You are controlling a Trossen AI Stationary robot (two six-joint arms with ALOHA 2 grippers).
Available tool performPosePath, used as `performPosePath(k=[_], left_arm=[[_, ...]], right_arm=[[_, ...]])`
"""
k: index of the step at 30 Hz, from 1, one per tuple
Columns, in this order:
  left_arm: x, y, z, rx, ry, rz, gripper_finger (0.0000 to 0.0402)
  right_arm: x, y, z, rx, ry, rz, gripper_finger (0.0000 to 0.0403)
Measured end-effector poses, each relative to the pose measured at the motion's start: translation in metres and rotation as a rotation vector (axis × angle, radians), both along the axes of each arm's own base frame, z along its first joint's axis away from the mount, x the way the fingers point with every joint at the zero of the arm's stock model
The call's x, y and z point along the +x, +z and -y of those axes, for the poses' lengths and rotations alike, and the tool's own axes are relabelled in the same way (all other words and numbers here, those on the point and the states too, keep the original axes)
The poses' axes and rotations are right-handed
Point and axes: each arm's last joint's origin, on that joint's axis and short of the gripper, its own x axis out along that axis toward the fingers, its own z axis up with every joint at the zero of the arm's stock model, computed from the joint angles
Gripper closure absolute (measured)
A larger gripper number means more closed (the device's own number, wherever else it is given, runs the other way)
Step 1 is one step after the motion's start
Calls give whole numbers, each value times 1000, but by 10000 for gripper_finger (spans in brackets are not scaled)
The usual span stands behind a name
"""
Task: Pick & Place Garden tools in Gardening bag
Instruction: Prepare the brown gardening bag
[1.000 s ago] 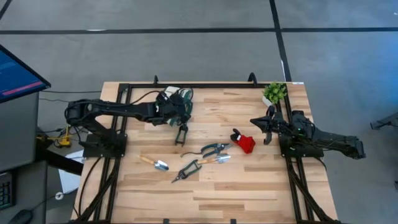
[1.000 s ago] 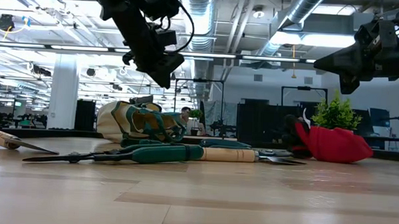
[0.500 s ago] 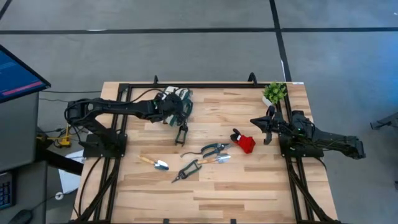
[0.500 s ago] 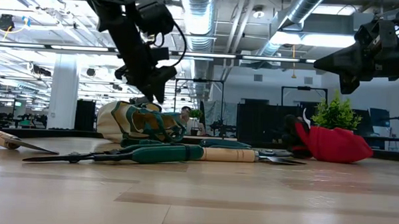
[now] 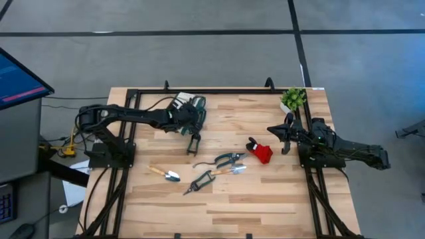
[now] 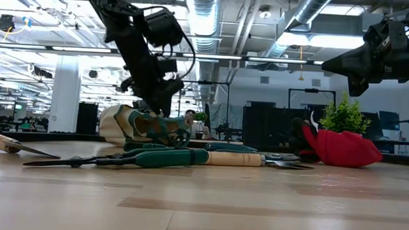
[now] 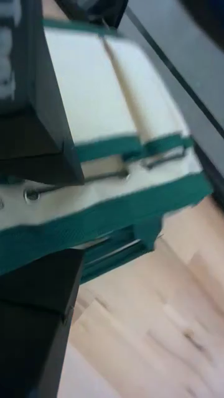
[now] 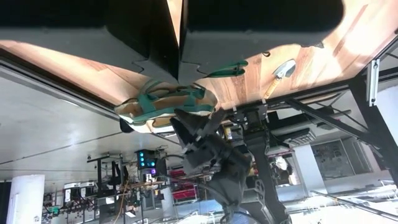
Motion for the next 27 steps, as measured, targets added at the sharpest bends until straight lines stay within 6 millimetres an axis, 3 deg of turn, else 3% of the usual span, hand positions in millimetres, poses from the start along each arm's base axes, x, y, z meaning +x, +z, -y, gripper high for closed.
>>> performPosePath(k=[7,19,23,27], left_arm=[[-2,9,-2,9,10,44,236],[-9,59,11,61,-33,289,237],[-10,73,13,-17,-106,410,237],[-1,69,20,-202,-309,468,241]], right_arm=[[0,0,0,0,0,0,403],[1,-1,0,3,0,-13,403],[1,-2,0,6,-1,-20,403],[2,-2,0,8,-2,-26,403]])
